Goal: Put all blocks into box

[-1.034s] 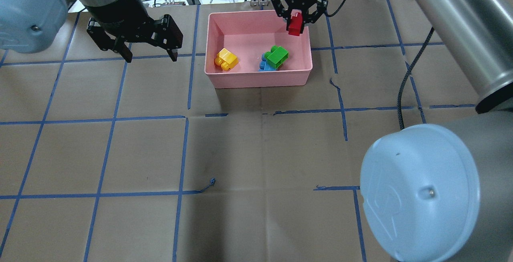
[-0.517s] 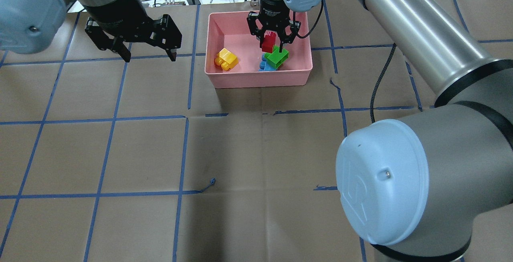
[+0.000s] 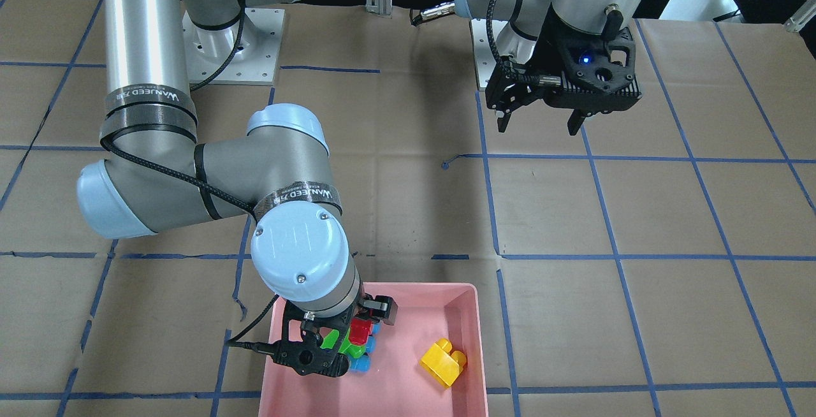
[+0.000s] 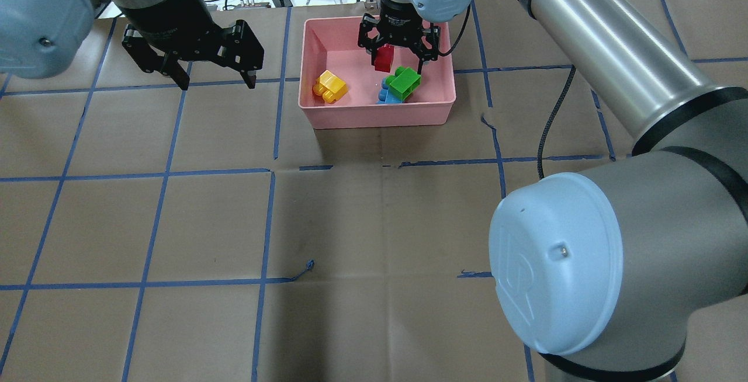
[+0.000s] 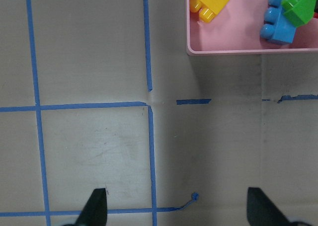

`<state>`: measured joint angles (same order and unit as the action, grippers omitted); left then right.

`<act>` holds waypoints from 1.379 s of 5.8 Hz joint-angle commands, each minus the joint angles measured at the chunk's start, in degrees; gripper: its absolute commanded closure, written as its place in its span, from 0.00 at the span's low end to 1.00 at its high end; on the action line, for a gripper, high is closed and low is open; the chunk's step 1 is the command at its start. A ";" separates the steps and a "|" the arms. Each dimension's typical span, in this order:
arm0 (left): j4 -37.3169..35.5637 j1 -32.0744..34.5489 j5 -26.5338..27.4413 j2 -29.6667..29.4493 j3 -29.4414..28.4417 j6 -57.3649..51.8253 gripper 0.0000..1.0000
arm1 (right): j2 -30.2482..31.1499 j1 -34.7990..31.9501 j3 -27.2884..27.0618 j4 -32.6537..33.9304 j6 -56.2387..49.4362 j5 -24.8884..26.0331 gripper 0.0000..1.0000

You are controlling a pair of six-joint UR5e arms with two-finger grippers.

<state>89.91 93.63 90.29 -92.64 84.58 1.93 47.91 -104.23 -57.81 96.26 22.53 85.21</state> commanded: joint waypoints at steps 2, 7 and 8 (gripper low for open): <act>0.00 -0.29 -0.03 0.44 0.24 0.00 0.00 | -1.06 0.78 -1.08 0.33 -25.13 3.28 0.00; 0.00 -0.29 -0.12 0.35 0.06 0.00 0.00 | 1.11 2.45 -0.38 -1.51 -5.75 2.94 0.00; 0.00 -0.29 -0.03 0.35 0.06 0.00 0.00 | 4.35 3.76 -0.81 -5.52 -6.09 3.12 0.00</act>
<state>89.91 93.34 90.20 -92.29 84.66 1.93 49.56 -101.45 -58.48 93.76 16.30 88.10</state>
